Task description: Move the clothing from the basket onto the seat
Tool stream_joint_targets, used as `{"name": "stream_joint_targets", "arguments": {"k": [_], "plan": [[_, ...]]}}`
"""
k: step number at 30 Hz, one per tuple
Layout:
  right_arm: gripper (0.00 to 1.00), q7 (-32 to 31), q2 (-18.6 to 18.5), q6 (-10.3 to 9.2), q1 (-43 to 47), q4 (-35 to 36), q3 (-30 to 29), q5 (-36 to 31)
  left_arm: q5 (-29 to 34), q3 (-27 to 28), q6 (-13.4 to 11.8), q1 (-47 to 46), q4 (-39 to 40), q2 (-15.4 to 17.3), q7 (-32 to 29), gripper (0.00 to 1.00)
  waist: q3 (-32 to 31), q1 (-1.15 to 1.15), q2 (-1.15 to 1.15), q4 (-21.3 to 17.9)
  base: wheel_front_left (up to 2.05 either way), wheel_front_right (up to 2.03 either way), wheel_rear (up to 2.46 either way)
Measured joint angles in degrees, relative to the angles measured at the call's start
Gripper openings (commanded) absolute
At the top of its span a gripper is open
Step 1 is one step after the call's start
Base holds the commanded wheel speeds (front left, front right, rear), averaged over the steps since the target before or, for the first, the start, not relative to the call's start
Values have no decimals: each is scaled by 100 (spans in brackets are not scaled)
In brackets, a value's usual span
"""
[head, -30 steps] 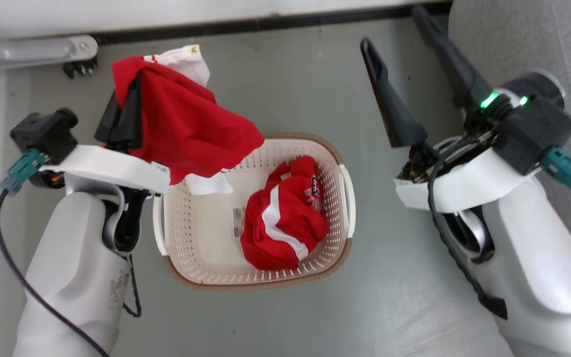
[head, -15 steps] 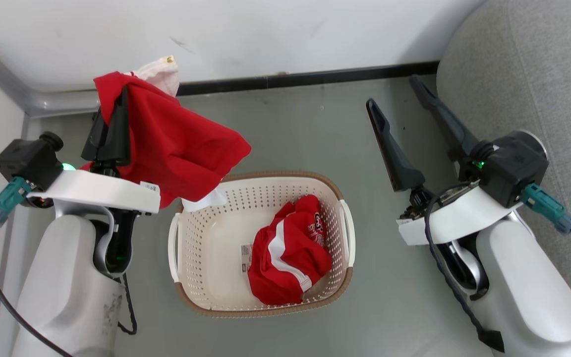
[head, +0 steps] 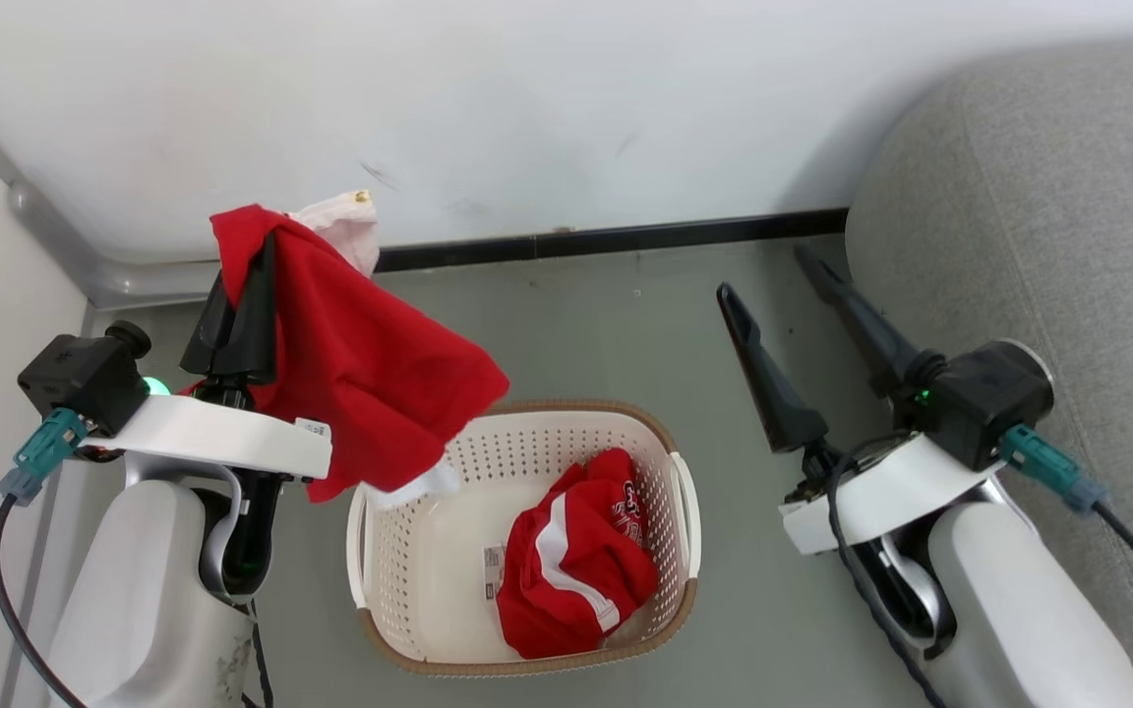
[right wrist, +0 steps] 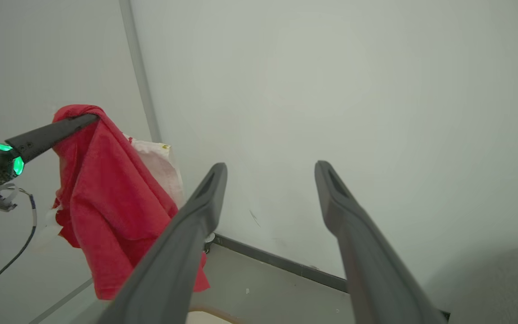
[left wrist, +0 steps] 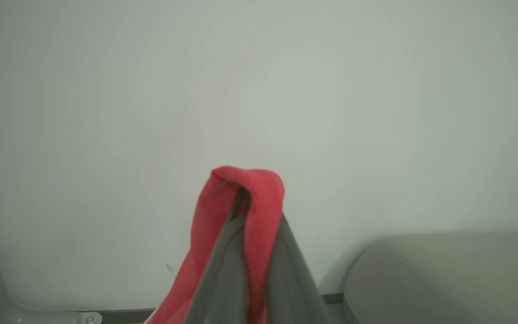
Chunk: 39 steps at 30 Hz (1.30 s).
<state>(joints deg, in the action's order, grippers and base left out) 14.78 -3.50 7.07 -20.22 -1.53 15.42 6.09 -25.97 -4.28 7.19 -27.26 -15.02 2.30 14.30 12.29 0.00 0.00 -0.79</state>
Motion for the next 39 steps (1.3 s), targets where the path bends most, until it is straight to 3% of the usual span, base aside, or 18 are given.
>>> {"name": "stream_joint_targets", "arguments": {"k": [39], "plan": [[100, 0, -209, 0, 392, -23, 1252, 352, 474, -1389, 2, -70, 1063, 18, -322, 0, -961, 0, 0, -83, 0, 0, 0]]}}
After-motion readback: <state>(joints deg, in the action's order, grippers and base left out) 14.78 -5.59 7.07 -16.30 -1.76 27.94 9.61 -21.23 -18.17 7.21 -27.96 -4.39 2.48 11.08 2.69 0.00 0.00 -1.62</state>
